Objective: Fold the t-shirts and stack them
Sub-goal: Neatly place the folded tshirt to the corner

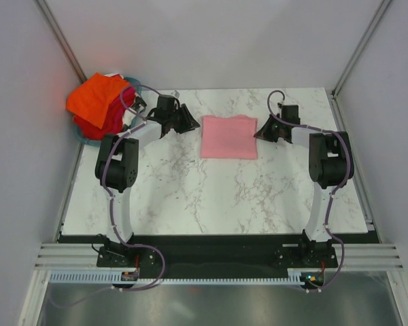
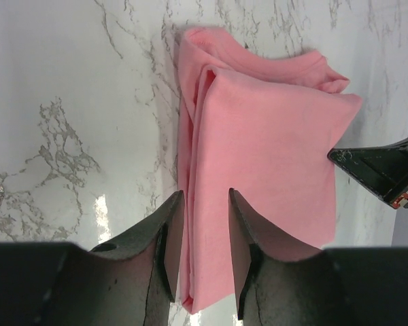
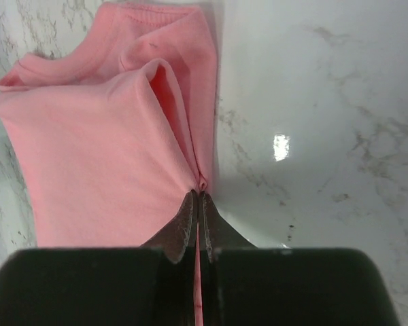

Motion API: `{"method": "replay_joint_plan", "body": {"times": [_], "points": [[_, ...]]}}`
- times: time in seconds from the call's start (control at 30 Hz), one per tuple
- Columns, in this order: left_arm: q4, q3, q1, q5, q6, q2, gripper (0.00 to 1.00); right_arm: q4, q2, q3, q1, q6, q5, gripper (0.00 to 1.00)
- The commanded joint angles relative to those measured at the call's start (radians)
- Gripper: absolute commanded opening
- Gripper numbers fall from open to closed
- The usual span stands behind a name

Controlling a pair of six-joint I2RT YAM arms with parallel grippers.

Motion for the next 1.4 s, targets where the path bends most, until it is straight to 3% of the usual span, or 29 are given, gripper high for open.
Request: {"method": "replay_joint_plan", "body": {"times": [0.0, 0.2, 0.33, 0.43, 0.47, 0.6, 0.8, 0.93, 1.1, 1.37], "points": [[0.014, 0.001, 0.003, 0.008, 0.034, -0.071, 0.4, -0.012, -0.036, 0.0, -0.046, 0.009, 0.006, 0.0], [0.008, 0.017, 0.003, 0.023, 0.026, -0.076, 0.39, -0.082, -0.047, 0.013, -0.222, -0.038, -0.017, 0.0], [-0.001, 0.034, 0.002, 0.037, 0.019, -0.073, 0.39, -0.127, -0.027, 0.028, -0.411, -0.043, -0.081, 0.0], [-0.015, 0.053, 0.002, 0.043, 0.017, -0.071, 0.39, -0.136, -0.047, 0.025, -0.481, -0.023, -0.034, 0.17], [-0.018, 0.057, 0.002, 0.043, 0.02, -0.074, 0.39, -0.142, -0.073, 0.028, -0.488, -0.026, -0.003, 0.28], [-0.035, 0.038, 0.003, 0.021, 0.038, -0.11, 0.39, -0.285, -0.194, 0.074, -0.485, -0.067, 0.354, 0.54], [-0.033, -0.028, 0.002, -0.005, 0.049, -0.212, 0.4, -0.287, -0.473, -0.015, -0.42, -0.098, 0.563, 0.64], [0.009, -0.11, 0.002, -0.015, 0.045, -0.318, 0.41, -0.261, -0.599, -0.075, -0.341, -0.069, 0.523, 0.98], [0.159, -0.333, -0.004, -0.015, 0.003, -0.478, 0.45, -0.207, -0.711, -0.165, -0.164, -0.093, 0.514, 0.98], [0.293, -0.724, -0.027, -0.081, 0.012, -0.862, 0.64, -0.175, -0.832, -0.291, 0.155, -0.138, 0.565, 0.98]]}}
